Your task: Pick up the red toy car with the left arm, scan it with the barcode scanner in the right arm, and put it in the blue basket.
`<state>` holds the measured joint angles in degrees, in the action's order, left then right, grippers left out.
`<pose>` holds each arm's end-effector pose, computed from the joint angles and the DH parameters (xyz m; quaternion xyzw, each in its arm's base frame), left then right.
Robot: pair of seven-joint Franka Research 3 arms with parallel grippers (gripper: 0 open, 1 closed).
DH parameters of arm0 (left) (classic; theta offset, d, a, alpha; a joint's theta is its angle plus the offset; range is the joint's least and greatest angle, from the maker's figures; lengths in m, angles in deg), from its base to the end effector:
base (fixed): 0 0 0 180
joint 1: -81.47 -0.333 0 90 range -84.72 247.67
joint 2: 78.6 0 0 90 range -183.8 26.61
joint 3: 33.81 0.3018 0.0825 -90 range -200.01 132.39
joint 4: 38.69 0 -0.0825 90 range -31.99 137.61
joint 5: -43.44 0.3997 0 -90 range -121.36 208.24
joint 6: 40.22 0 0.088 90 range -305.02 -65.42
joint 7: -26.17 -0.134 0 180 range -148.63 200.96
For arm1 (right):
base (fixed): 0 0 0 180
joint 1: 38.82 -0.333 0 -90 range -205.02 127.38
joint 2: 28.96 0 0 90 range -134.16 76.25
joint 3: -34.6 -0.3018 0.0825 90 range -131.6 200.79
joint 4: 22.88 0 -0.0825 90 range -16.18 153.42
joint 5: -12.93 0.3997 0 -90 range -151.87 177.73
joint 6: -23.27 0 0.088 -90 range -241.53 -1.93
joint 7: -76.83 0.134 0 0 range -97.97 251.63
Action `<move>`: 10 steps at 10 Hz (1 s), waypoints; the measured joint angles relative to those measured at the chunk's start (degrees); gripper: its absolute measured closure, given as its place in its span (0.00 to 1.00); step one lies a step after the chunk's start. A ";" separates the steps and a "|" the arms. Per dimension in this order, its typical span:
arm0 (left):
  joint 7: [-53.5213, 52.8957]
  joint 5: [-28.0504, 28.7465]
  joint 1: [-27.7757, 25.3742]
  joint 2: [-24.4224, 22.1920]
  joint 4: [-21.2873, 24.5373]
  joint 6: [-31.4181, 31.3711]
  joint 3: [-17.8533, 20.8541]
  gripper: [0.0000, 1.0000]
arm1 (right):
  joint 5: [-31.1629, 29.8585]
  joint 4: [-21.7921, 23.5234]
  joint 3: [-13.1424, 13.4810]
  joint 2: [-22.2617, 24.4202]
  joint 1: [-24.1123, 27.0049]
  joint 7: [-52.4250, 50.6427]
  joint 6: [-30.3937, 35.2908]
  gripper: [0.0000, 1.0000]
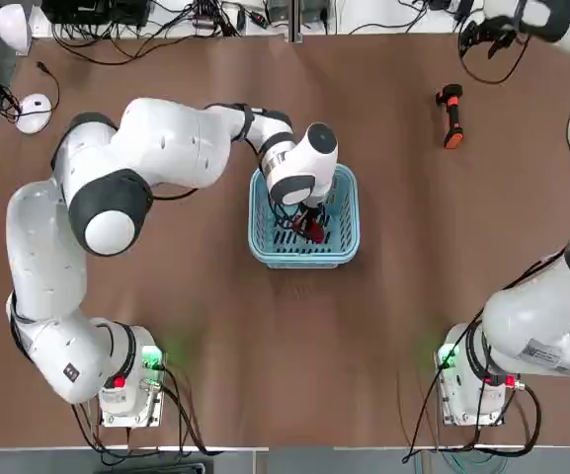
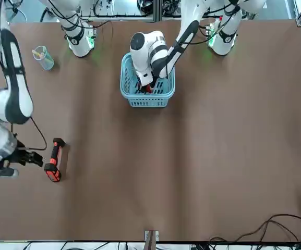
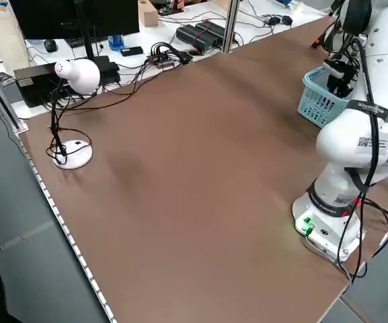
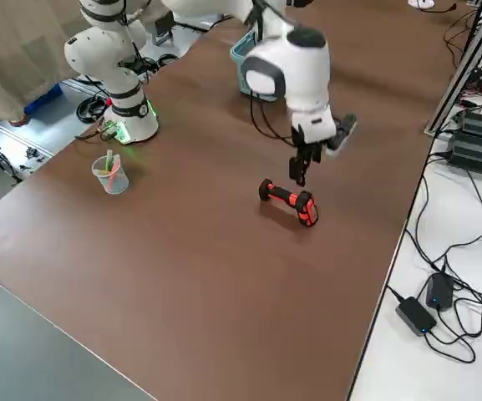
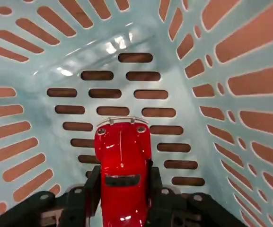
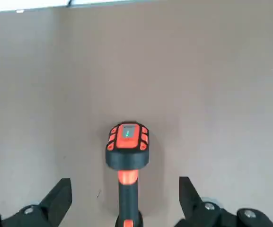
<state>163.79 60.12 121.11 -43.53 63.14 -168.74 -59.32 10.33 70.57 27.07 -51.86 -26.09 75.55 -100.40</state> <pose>0.2958 -0.5805 0.1849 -0.8426 -0.5370 0.0091 0.0386 0.6886 -0.0738 0.3558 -0.9974 0.0296 -0.0659 0.0017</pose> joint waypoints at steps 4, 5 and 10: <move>0.00 0.00 0.01 0.02 -0.06 0.00 -0.01 0.56 | 0.00 -14.34 -0.16 4.25 -1.49 0.21 29.59 0.00; 0.00 0.00 0.01 0.03 -0.08 0.00 0.00 0.56 | 0.00 -15.62 -0.17 5.48 -1.91 0.47 31.94 0.00; 0.00 0.00 0.01 0.07 -0.14 0.00 0.00 0.56 | 0.07 -15.94 -0.28 11.26 -6.46 8.91 35.74 0.00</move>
<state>163.79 60.12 121.12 -43.46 63.00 -168.74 -59.31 10.40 54.64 26.79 -40.60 -32.55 84.46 -64.66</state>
